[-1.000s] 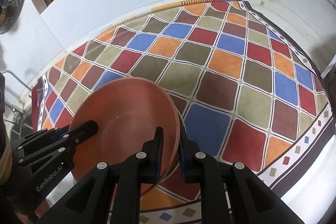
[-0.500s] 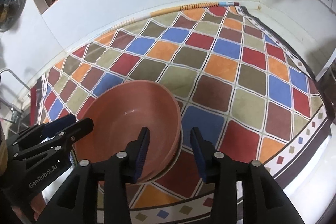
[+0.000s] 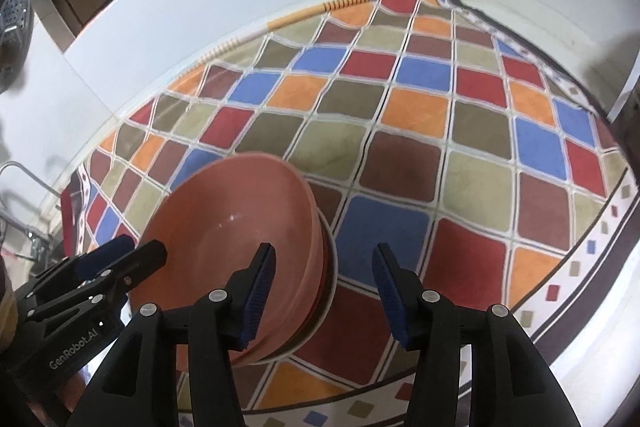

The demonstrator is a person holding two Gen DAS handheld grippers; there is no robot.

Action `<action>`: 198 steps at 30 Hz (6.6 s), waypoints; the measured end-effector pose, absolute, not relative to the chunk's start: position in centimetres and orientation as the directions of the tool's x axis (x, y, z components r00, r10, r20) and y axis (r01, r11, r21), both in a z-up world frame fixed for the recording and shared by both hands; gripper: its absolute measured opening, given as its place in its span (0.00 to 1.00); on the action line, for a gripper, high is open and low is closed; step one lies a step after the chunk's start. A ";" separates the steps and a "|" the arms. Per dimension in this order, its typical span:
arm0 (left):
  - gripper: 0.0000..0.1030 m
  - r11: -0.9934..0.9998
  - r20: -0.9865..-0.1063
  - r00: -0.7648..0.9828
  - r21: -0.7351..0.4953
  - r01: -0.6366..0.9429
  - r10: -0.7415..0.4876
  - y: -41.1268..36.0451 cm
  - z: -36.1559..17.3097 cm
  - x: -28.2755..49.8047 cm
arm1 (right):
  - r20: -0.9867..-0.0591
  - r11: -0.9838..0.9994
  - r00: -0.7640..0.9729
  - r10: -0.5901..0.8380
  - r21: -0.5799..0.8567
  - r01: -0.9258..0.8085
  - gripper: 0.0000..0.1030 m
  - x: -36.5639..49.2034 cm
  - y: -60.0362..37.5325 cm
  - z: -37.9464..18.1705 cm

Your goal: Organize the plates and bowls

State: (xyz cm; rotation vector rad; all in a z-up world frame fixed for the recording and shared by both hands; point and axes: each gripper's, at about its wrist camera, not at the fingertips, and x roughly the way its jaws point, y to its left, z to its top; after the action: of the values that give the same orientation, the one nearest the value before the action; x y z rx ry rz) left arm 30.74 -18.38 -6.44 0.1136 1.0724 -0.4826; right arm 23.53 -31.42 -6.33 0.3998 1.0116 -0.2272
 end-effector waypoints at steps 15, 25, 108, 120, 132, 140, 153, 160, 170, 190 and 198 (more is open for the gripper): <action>0.46 0.872 -0.885 0.260 -0.258 0.415 -0.386 -19.0 -8.8 31.7 | -0.877 0.882 0.469 0.101 0.297 0.366 0.50 24.4 -31.8 -9.2; 0.37 0.857 -0.881 0.194 -0.334 0.392 -0.432 -19.2 -9.3 32.0 | -0.891 0.858 0.431 0.140 0.326 0.397 0.47 24.9 -31.4 -9.6; 0.36 0.944 -0.876 0.355 -0.317 0.086 -0.327 6.7 -7.6 25.4 | -0.900 0.944 0.358 0.247 0.307 0.121 0.39 23.3 -6.9 -7.3; 0.36 0.941 -0.871 0.360 -0.323 0.096 -0.336 6.7 -7.6 25.4 | -0.901 0.944 0.355 0.250 0.308 0.119 0.39 23.5 -6.8 -7.7; 0.60 0.966 -0.831 0.494 -0.226 0.125 -0.258 6.8 -5.1 23.2 | -0.879 0.940 0.406 0.249 0.321 0.119 0.47 22.6 -7.3 -7.0; 0.85 0.988 -0.716 0.681 -0.108 0.112 -0.156 6.6 -1.4 18.9 | -0.808 0.968 0.563 0.171 0.244 0.056 0.65 19.3 -7.8 -2.9; 0.90 0.999 -0.667 0.744 -0.028 0.040 -0.048 3.7 -0.9 9.1 | -0.676 0.999 0.736 0.041 0.045 -0.014 0.70 9.9 -10.3 -0.3; 0.97 1.000 -0.620 0.784 -0.024 0.005 -0.019 2.5 -0.4 2.5 | -0.634 0.996 0.771 0.056 0.092 0.004 0.79 3.8 -12.5 0.4; 1.00 0.999 -0.561 0.828 -0.037 -0.017 -0.006 1.8 0.6 -4.3 | -0.576 0.995 0.817 0.029 0.098 0.034 0.84 -4.3 -13.9 1.7; 1.00 0.999 -0.519 0.855 -0.034 -0.035 0.012 1.2 1.7 -8.3 | -0.543 0.995 0.838 0.057 0.104 -0.001 0.84 -8.7 -14.5 2.5; 1.00 0.999 -0.524 0.852 -0.032 -0.039 0.017 1.1 1.6 -8.5 | -0.549 0.994 0.833 0.068 0.111 -0.008 0.84 -8.9 -14.5 2.3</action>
State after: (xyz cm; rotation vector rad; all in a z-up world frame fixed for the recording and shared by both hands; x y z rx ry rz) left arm -8.50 1.13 1.64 -0.0416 0.5508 0.0298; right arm -8.90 -14.49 2.26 0.1060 0.5851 0.0401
